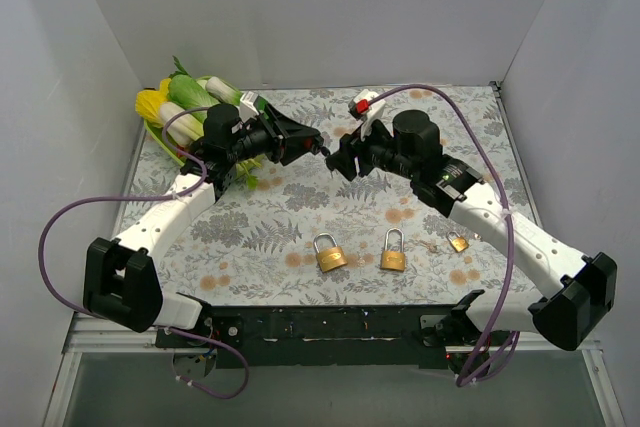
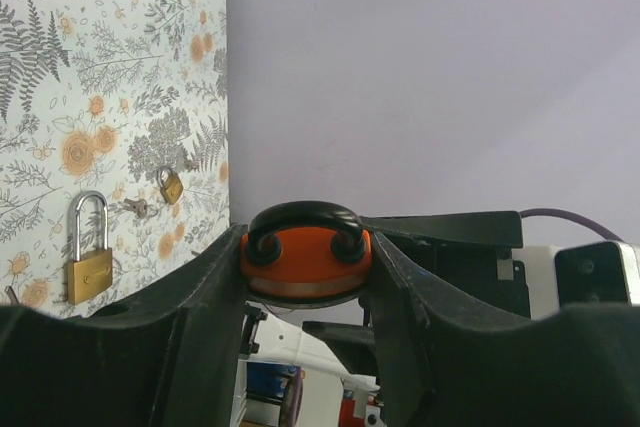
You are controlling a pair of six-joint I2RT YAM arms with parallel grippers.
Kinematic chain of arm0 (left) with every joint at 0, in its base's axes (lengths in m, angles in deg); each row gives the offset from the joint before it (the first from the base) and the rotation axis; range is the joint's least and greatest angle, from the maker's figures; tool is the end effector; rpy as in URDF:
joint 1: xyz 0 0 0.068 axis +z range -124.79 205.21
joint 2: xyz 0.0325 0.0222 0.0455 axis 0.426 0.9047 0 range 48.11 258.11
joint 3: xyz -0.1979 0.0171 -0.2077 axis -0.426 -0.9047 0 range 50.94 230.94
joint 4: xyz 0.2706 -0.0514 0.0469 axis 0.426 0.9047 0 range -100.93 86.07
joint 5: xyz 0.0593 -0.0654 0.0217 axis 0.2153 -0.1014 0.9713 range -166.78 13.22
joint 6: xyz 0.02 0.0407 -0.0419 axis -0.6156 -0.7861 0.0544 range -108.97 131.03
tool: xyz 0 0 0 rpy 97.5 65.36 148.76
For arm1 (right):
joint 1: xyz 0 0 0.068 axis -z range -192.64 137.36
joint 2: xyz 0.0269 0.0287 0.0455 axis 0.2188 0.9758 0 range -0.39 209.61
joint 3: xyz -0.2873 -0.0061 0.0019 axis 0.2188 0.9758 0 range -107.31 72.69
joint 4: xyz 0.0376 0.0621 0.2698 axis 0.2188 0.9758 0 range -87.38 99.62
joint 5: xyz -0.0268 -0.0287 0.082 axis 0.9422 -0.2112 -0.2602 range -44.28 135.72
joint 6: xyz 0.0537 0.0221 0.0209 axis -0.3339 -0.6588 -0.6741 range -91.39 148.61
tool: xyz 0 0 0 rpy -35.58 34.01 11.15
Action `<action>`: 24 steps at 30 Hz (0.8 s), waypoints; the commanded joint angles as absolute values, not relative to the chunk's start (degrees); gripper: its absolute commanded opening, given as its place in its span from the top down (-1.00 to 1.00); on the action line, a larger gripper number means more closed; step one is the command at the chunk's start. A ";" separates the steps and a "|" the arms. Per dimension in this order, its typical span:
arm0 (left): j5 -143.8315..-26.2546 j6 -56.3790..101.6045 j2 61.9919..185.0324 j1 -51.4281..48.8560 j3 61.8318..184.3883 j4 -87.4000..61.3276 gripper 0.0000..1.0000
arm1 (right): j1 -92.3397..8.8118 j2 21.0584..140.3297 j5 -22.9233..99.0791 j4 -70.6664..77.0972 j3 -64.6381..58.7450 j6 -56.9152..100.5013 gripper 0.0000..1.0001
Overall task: Lock with the key
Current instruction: Lock the lock.
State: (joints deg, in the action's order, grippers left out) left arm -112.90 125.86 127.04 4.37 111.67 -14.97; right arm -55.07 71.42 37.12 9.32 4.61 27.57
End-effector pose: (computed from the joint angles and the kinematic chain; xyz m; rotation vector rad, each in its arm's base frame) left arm 0.3119 -0.1482 0.3345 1.3097 -2.0372 1.9820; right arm 0.2303 0.2199 0.3996 -0.7406 1.6418 0.6799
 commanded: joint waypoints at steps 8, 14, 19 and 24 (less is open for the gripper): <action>-112.56 128.19 122.73 3.24 109.92 -15.86 1.00 | -54.03 75.72 29.99 11.23 -2.46 29.84 -0.04; -112.38 128.54 122.46 2.98 110.00 -15.85 1.00 | -54.03 77.22 28.84 12.90 -2.90 29.05 0.21; -111.68 127.93 122.20 2.98 110.35 -15.77 1.00 | -53.95 77.48 28.84 15.00 -2.55 29.83 0.48; -110.10 125.56 122.37 3.06 111.67 -14.28 1.00 | -54.03 77.92 29.46 18.44 -3.77 30.54 0.97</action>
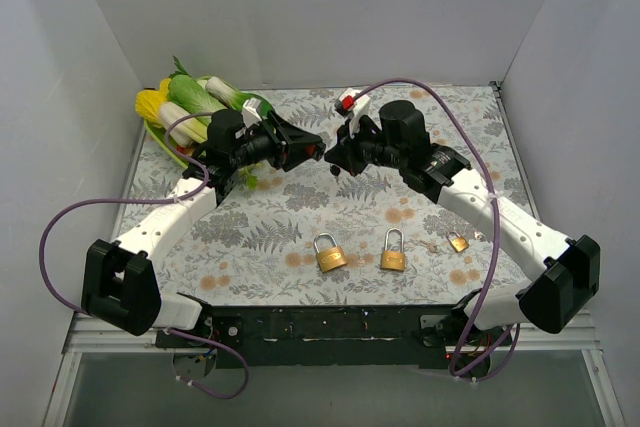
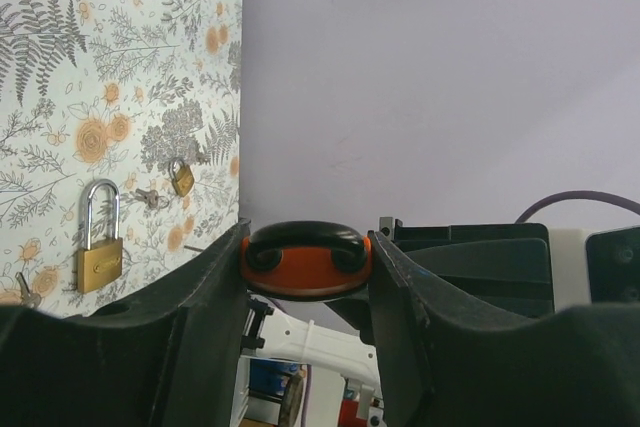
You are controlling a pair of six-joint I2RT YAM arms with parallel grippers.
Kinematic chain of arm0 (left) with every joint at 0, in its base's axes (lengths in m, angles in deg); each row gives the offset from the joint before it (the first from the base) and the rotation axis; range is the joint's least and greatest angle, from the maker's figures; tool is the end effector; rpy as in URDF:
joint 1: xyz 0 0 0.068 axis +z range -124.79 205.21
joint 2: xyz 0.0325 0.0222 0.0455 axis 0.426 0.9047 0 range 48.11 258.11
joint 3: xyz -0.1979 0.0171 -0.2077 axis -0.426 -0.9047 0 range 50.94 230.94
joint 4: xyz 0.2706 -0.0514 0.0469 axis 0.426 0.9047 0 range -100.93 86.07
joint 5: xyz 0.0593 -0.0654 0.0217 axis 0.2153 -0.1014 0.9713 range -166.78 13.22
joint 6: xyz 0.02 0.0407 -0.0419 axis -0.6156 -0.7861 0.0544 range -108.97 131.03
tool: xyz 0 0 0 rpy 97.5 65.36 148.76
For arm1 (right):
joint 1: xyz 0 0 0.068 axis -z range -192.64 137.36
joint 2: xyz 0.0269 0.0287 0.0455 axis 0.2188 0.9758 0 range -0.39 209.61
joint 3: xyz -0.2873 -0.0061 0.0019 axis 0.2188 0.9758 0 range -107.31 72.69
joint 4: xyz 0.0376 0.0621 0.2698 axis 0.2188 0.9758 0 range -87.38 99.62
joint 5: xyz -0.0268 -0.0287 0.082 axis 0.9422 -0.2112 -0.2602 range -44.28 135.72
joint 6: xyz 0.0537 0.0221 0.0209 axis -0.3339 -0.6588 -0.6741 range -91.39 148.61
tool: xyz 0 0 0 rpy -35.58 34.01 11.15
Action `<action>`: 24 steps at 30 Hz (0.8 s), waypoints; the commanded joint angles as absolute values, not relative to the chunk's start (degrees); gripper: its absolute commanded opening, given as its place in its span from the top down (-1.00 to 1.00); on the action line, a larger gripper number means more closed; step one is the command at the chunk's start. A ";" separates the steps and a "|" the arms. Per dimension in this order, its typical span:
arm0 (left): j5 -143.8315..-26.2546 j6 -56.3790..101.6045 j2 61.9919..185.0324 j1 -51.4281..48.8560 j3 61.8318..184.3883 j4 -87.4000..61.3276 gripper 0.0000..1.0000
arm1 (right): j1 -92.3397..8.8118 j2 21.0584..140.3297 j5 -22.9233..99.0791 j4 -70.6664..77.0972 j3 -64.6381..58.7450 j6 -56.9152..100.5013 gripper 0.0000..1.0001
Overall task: Lock with the key
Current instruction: Lock the lock.
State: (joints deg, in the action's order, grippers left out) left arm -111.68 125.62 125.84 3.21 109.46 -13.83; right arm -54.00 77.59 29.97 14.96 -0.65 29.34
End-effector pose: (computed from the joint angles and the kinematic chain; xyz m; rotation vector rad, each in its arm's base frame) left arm 0.3028 -0.1512 0.3244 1.3337 -2.0509 1.9344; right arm 0.2495 0.2365 0.3902 -0.8700 1.7154 0.7400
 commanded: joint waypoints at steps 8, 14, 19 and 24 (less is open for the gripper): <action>-104.30 119.23 123.69 7.36 114.57 -5.85 1.00 | -53.95 74.68 29.46 17.65 -1.41 29.05 0.97; -102.80 116.24 124.22 12.81 114.75 -3.47 1.00 | -53.95 72.21 27.27 15.28 2.46 26.24 0.97; -102.53 109.14 123.69 17.12 117.11 2.68 1.00 | -54.03 72.65 25.34 13.17 4.83 24.30 0.97; -103.33 90.81 123.51 21.16 121.85 17.51 1.00 | -57.18 75.98 20.50 8.34 6.94 21.66 0.97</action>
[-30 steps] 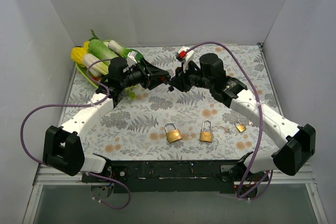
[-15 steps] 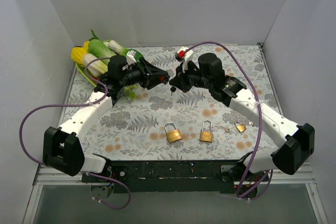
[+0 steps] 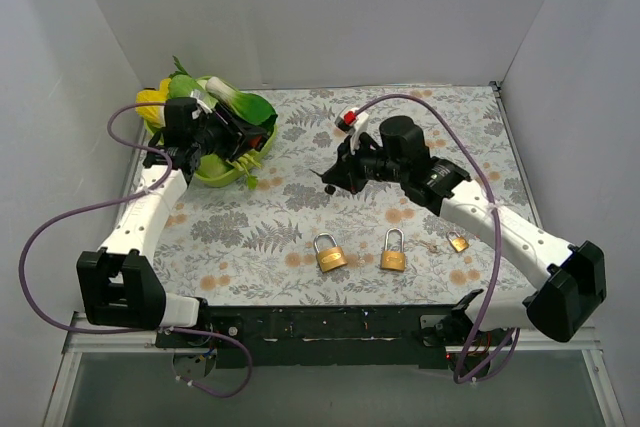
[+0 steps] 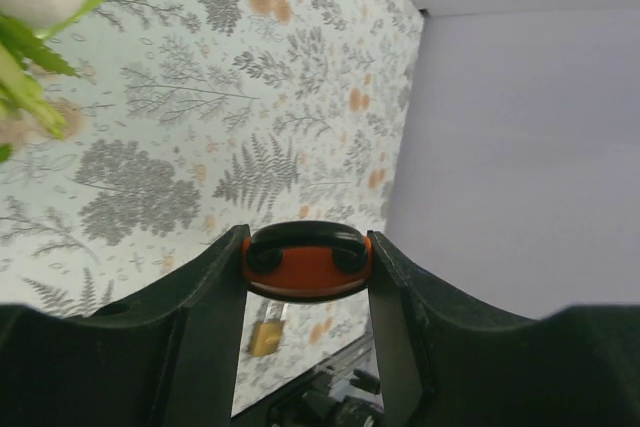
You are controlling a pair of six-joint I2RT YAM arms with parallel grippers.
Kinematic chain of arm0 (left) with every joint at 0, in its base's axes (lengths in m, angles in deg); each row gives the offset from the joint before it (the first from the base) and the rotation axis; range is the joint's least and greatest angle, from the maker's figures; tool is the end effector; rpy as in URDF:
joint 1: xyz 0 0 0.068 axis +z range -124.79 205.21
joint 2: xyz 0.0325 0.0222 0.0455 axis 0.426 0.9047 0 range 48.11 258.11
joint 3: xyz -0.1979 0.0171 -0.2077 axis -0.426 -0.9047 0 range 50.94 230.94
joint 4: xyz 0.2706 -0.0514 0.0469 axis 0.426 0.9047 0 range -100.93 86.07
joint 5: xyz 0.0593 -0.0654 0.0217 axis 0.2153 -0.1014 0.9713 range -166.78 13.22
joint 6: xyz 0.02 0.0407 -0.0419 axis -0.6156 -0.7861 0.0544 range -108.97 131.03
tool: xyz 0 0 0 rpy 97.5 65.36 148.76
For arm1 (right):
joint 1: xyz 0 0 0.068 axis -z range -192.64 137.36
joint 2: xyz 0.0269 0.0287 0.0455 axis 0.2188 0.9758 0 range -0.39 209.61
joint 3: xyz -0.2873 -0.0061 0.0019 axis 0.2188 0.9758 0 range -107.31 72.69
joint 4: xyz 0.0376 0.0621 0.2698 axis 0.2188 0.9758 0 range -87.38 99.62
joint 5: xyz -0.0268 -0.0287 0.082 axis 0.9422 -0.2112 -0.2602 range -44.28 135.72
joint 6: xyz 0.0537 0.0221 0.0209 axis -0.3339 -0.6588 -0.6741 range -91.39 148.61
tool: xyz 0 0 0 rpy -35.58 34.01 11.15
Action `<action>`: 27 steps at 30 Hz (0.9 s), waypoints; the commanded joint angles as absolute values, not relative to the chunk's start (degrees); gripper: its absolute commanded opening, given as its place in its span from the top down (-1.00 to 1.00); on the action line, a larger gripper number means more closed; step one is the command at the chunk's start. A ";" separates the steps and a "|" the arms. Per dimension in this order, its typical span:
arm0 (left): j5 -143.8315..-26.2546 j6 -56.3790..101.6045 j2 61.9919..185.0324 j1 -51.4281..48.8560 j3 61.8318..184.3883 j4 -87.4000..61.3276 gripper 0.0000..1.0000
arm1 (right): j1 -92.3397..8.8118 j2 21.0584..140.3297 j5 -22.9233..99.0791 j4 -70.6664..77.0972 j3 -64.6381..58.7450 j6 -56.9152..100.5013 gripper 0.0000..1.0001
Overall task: Lock with the key
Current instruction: Lock the lock, then place the key at the center of the board.
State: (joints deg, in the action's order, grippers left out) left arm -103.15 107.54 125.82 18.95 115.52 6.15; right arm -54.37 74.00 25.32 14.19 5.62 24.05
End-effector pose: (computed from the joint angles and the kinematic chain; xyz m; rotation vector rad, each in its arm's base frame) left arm 0.3271 -0.0568 0.3263 -1.4893 1.9445 -1.4451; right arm 0.2323 0.2290 0.3700 -0.8647 1.7796 0.8760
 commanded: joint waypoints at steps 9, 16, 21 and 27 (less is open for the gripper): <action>-109.38 72.21 124.92 33.46 126.61 35.81 1.00 | -67.29 85.21 11.80 3.15 7.47 22.63 0.97; -112.38 64.83 126.07 36.02 127.23 42.32 1.00 | -72.49 92.85 9.60 6.39 7.56 33.69 0.97; -114.57 57.99 127.73 36.02 126.97 46.89 1.00 | -72.32 100.50 7.49 10.61 3.43 38.45 0.97; -115.98 54.81 127.30 35.94 124.16 48.22 1.00 | -72.14 104.46 6.78 11.06 0.62 37.49 0.97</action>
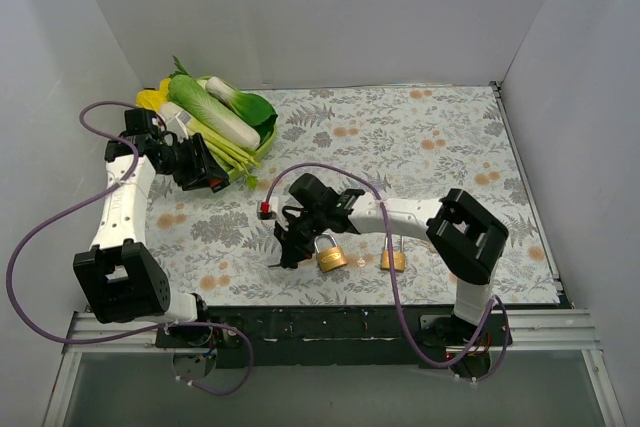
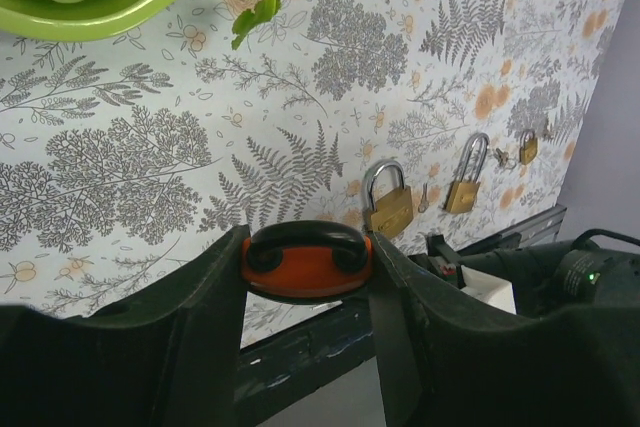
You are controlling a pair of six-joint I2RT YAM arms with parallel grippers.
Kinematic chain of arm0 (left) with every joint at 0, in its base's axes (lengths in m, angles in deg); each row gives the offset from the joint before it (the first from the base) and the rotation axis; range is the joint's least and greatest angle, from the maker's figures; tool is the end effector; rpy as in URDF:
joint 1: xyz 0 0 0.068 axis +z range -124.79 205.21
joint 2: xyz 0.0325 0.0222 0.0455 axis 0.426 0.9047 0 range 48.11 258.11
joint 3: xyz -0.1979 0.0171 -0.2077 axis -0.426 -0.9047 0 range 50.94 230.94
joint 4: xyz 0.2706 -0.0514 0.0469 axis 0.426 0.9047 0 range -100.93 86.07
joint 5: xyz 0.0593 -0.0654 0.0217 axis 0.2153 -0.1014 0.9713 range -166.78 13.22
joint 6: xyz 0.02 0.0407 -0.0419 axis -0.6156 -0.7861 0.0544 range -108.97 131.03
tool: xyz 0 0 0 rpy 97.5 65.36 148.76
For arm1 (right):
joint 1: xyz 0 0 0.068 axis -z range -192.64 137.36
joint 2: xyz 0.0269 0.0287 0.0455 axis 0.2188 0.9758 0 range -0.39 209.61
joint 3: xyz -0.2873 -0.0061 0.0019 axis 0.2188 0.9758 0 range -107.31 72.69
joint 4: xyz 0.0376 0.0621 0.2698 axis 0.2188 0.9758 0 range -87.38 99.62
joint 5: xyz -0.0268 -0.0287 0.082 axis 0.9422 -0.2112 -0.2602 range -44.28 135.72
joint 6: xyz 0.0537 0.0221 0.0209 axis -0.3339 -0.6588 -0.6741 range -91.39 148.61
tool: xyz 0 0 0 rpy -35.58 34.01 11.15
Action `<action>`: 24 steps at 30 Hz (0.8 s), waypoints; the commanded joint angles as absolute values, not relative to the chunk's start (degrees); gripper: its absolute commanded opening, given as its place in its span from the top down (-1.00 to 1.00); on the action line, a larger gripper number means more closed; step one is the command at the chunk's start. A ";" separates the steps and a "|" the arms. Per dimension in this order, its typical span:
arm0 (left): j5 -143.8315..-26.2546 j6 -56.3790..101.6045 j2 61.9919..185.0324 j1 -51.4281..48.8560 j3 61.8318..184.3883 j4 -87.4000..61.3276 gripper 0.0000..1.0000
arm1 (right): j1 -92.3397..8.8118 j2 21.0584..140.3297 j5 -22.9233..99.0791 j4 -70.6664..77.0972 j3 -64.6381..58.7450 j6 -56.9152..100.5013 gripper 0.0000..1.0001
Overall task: Lock with the key
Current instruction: Place the key at the center of the board.
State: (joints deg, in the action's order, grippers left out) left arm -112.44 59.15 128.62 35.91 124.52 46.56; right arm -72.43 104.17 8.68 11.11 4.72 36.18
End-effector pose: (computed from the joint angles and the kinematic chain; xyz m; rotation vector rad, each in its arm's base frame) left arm 0.2916 0.0273 0.3155 -1.1703 2.4837 -1.0335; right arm 0.1853 0.3740 0.1956 -1.6441 1.8541 1.1850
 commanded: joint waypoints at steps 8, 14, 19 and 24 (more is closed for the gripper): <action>-116.51 51.29 125.89 36.02 123.98 48.30 1.00 | -69.68 108.85 7.22 11.23 -1.75 37.22 0.97; -116.51 44.89 126.07 35.94 123.54 52.16 1.00 | -69.59 109.74 7.31 12.46 -2.63 37.22 0.96; -115.19 43.73 125.19 35.94 122.57 52.26 1.00 | -69.68 109.92 7.84 12.46 -2.72 36.78 0.91; -115.63 41.71 126.50 35.94 123.10 53.58 1.00 | -69.68 110.09 6.87 13.34 -3.43 37.13 0.54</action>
